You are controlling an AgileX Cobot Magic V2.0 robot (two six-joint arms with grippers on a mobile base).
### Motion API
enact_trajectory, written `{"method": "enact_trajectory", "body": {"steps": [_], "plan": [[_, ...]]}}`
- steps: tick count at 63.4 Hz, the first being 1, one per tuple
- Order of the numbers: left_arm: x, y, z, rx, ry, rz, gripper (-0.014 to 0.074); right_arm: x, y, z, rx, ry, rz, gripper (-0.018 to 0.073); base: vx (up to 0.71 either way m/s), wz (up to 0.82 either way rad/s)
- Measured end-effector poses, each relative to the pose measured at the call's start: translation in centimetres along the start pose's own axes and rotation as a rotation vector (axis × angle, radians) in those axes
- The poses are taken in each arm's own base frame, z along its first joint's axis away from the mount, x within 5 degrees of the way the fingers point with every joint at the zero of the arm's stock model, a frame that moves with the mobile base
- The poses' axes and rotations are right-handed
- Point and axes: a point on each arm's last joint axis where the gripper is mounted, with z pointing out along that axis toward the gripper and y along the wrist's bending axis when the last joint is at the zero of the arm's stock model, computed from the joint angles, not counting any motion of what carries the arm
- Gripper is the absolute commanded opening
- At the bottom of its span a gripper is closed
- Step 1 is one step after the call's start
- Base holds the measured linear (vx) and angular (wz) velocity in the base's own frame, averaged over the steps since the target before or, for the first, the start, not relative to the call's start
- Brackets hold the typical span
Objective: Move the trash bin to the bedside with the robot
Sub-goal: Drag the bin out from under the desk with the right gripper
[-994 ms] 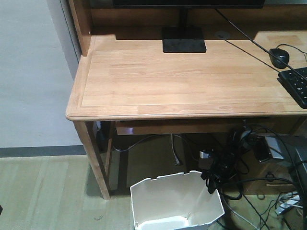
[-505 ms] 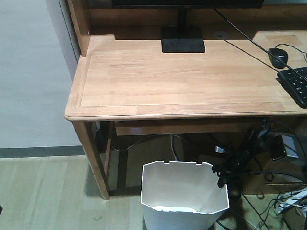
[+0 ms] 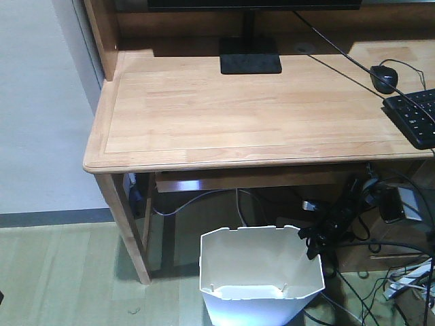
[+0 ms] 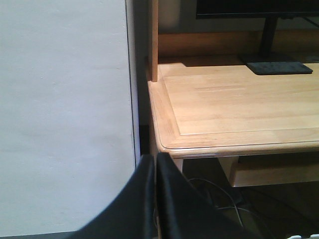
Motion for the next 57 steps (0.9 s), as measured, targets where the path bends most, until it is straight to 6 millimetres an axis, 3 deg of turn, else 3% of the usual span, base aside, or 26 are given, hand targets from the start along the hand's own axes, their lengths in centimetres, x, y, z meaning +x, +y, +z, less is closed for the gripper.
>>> {"method": "enact_trajectory", "body": {"steps": [7,30,57], "plan": [[0.0,0.0,0.0,0.0,0.0,0.0,-0.0006,0.7,0.4,-0.7,0.033,-0.039,0.001,-0.0004,0.0,-0.03],[0.0,0.0,0.0,0.0,0.0,0.0,-0.0006,5.8,2.7,-2.0,0.14,-0.196,-0.074,-0.0004,0.0,0.0],[0.0,0.0,0.0,0.0,0.0,0.0,-0.0006,10.5,6.9,-5.7,0.063,-0.245,-0.182,-0.0004,0.0,0.0]]}}
